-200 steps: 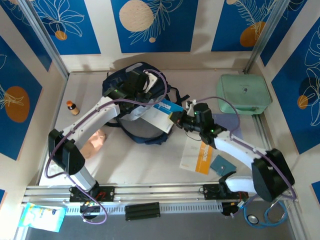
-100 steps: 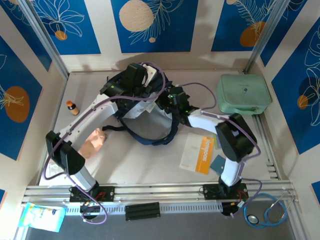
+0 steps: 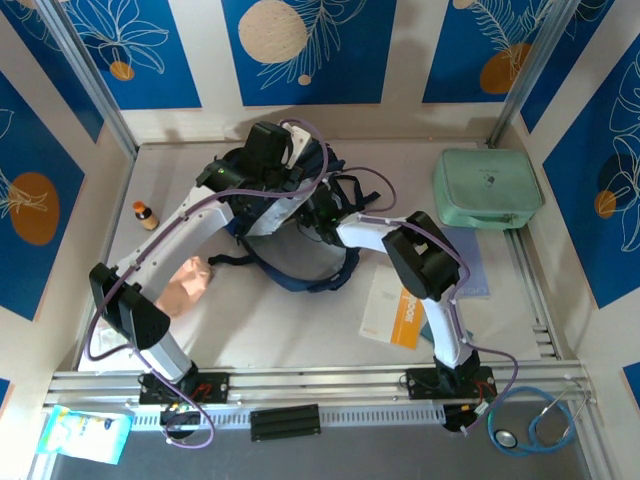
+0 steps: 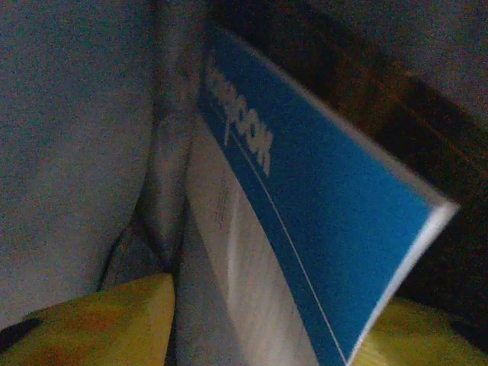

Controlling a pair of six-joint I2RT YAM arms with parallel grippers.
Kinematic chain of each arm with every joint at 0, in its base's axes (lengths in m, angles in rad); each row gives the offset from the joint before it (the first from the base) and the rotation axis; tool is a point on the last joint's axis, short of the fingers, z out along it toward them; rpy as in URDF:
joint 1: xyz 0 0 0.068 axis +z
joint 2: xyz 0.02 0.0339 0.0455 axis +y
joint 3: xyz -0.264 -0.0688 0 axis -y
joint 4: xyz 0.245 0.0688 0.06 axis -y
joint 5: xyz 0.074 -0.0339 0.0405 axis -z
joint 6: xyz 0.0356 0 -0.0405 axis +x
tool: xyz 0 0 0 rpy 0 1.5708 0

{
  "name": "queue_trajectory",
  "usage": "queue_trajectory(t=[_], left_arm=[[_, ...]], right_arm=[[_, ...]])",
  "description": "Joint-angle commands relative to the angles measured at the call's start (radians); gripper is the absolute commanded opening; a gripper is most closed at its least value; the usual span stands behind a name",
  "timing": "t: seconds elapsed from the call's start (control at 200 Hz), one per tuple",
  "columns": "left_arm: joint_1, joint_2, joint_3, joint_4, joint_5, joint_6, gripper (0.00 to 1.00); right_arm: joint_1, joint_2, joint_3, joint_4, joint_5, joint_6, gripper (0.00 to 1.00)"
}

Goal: Pack books, pencil case, and school supplies into a backpack

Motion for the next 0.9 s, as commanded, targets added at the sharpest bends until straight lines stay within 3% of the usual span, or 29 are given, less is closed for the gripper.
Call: queue_trajectory(t=[0.0,0.37,0.475,0.605,0.665,0.75,0.895], left_arm=[[0.021,-0.021,0.062,0.102,0.01,-0.031,0.0],[0.087,-0.033,-0.099,0.159,-0.008,-0.036,0.0],[0.1,-0.088,-0.241,0.2,0.011,-0.001,0.0],[0.102,-0.161,-0.433,0.22,0.125,0.028,0.0],[0.101,-0.184,-0.507,0.227,0.201,0.014,0.1],[0.097,-0.201,-0.579,0.242,0.304,-0.032,0.3],[0.054,-0.195,-0.627,0.287,0.346,-0.196,0.68]], right_arm=[[0.009,-0.111,-0.106,0.036,0.036,0.0,0.67],[0.031,-0.513,-0.539,0.084,-0.046,-0.008,0.67],[0.024,-0.673,-0.664,-0.034,0.007,-0.066,0.68],[0.004,-0.861,-0.722,-0.391,0.138,-0.128,0.7],[-0.023,-0.92,-0.732,-0.538,0.165,-0.141,0.72],[-0.091,-0.963,-0.746,-0.68,0.112,-0.159,0.72],[-0.207,-0.976,-0.765,-0.777,-0.023,-0.174,0.72]])
